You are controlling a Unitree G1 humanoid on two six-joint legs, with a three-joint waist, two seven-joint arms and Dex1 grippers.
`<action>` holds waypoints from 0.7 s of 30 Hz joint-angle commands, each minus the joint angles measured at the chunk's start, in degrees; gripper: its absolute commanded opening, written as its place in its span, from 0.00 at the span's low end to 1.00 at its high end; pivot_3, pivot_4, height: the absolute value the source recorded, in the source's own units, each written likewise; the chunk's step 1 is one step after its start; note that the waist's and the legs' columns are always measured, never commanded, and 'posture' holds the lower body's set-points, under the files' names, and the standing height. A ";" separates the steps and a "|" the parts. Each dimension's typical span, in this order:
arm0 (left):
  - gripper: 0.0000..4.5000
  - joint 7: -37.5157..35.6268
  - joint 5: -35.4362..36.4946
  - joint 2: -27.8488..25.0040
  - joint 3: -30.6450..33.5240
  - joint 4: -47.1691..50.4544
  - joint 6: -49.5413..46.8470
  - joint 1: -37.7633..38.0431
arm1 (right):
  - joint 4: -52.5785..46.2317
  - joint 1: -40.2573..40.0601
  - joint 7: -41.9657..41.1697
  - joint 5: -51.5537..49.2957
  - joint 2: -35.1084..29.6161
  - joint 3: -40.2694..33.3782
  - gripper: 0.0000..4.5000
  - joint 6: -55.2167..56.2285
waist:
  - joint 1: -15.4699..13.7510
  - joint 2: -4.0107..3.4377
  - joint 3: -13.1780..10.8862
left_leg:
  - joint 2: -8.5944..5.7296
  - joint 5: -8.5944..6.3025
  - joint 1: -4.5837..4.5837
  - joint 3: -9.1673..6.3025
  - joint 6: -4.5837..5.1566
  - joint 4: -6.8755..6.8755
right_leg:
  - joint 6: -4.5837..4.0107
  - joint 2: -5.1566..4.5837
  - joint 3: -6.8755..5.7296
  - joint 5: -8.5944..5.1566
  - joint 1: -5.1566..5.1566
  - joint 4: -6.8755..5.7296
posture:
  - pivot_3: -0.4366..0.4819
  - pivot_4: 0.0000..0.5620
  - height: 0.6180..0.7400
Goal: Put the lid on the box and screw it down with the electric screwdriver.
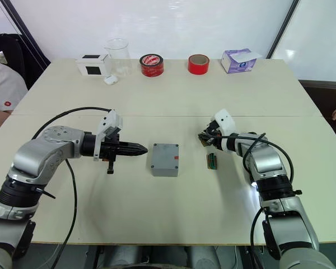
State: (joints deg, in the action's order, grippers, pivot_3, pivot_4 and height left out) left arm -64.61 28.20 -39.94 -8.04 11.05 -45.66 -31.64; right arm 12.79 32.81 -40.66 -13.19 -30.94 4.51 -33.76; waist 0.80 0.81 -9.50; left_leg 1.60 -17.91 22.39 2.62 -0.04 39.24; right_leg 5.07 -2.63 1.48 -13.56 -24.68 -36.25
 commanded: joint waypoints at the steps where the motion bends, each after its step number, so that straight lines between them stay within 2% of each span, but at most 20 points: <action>1: 0.00 0.11 0.72 -0.45 1.07 1.15 0.74 -0.51 | -1.19 1.10 0.09 -0.09 0.22 -1.53 0.02 0.85 | -0.01 0.00 0.00 | 0.00 0.00 0.00 0.00 0.00 0.00 | 0.00 0.00 0.00 0.00 0.00 0.00 | 0.48 0.27 1.00; 14: 0.00 -0.45 0.42 -0.91 1.14 0.13 1.62 0.14 | -3.52 1.58 0.76 -1.18 0.41 -4.25 0.02 -1.13 | -0.03 0.00 0.00 | 0.00 0.00 0.00 0.00 0.00 0.00 | 0.00 0.00 0.00 0.00 0.00 0.00 | 0.48 0.27 1.00; 21: 0.00 -0.62 0.83 -0.98 1.33 -0.33 1.85 0.56 | -10.08 0.85 1.92 -3.35 0.02 -6.64 0.02 -5.06 | -0.01 0.00 0.00 | 0.00 0.00 0.00 -0.01 0.00 0.00 | 0.00 0.00 0.00 0.00 0.00 0.00 | 0.48 0.27 1.00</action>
State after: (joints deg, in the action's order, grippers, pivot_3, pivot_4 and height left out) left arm -64.80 28.18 -40.30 -8.05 9.95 -44.53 -31.18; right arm 6.55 32.81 -39.24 -15.07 -30.44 0.05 -38.48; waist 0.79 0.80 -9.51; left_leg 1.60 -17.91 22.39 2.61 -0.04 39.24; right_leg 5.07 -2.63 1.48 -13.56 -24.68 -36.25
